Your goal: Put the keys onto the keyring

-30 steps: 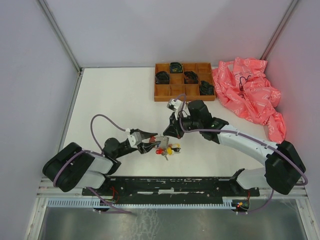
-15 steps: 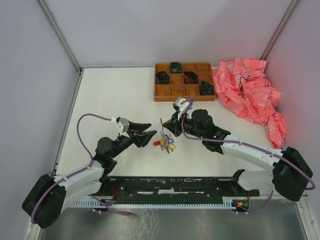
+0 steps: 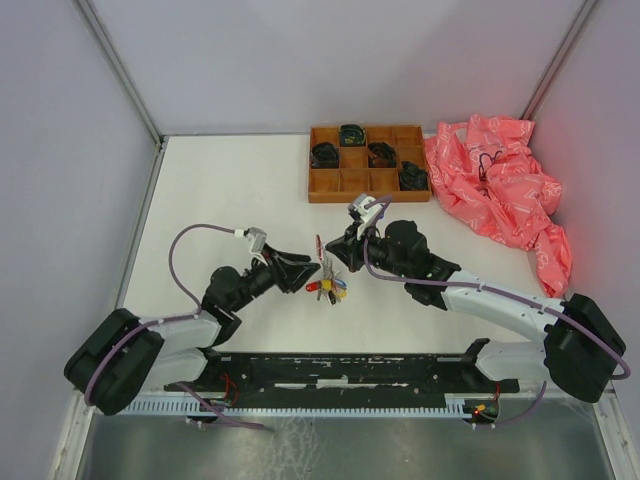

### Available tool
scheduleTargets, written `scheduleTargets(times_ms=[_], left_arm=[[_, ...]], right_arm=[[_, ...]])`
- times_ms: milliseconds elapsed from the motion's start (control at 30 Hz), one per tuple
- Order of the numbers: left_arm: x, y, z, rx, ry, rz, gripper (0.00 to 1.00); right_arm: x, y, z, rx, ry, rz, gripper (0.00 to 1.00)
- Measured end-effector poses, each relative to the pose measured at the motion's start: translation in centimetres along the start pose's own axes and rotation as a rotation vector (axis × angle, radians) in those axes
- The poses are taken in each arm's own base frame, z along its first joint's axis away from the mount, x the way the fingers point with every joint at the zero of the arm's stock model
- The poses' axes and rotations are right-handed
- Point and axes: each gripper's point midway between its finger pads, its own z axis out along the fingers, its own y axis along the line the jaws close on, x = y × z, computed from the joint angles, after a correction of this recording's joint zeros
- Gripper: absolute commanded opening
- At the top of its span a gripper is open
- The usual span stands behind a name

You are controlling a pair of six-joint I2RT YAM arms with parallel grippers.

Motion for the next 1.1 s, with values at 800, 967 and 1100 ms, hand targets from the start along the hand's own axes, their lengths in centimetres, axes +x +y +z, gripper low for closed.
scheduleTargets(times_ms=[800,967,1100], left_arm=[[-1.2,-1.8,2.2,0.113,-0.059,-0.213,0.08],[-1.0,-1.8,2.1,0.109,-0.049,-0.192,0.03],[-1.0,-1.7,2.0,0.106,-0.021,-0.108,0.03]], right_arm=[[0.2,0.2,0.0,-0.010,0.002,0.000,0.01],[0.3,0.4,-0.1,-0.027,0.005,0.001,0.04],[0.9,0.4,-0.5,-0.026,0.018,0.006,0.22]])
